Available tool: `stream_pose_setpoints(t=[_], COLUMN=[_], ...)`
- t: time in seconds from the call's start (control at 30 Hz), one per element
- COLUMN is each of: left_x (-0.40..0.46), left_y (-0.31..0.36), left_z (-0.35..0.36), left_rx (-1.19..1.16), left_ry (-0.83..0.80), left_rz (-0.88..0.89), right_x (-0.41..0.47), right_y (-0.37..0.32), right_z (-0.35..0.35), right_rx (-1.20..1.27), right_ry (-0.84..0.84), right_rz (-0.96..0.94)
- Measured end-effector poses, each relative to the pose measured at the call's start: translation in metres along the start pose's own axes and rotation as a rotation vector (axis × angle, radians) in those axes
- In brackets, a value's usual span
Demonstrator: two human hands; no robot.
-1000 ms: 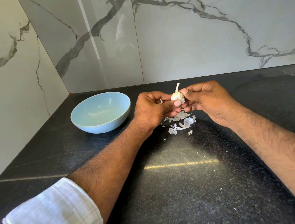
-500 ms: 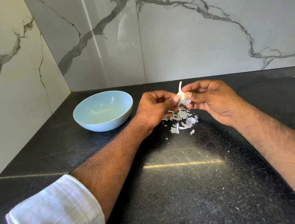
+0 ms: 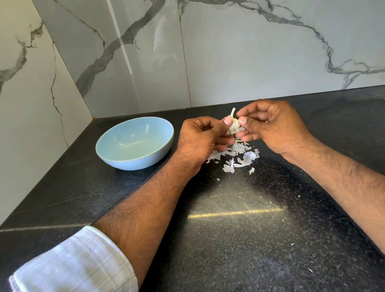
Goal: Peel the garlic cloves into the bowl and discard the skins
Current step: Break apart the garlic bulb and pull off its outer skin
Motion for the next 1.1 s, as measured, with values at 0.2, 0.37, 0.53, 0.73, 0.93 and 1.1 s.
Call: stream_pose_setpoints(t=[0.2, 0.37, 0.53, 0.73, 0.93, 1.1], left_x=[-0.002, -0.003, -0.002, -0.002, -0.006, -0.003], left_y=[0.004, 0.007, 0.007, 0.01, 0.01, 0.006], left_z=[0.005, 0.01, 0.006, 0.002, 0.014, 0.009], left_rx=[-0.069, -0.008, -0.009, -0.062, 0.008, -0.032], left_ry=[-0.08, -0.139, -0.108, -0.054, -0.155, -0.126], left_rz=[0.044, 0.126, 0.107, 0.089, 0.13, 0.087], right_x=[-0.006, -0.006, -0.004, 0.0, -0.001, 0.002], right_y=[-0.011, -0.015, -0.011, -0.001, -0.005, 0.0], right_z=[0.005, 0.001, 0.004, 0.003, -0.003, -0.006], right_rx=[-0.343, -0.348, -0.302, -0.135, -0.208, -0.07], right_ry=[-0.035, 0.03, 0.002, -0.062, 0.012, 0.015], right_rz=[-0.15, -0.163, -0.113, 0.013, -0.006, 0.062])
Point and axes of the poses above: each hand's wrist, its own x-axis towards the middle knuckle, its own z-axis out of the palm, y = z × x, the point moved 7 cm from there along x, towards the middle knuckle, and after that the axes turned 13 degrees about x, right-handed, at the moved point
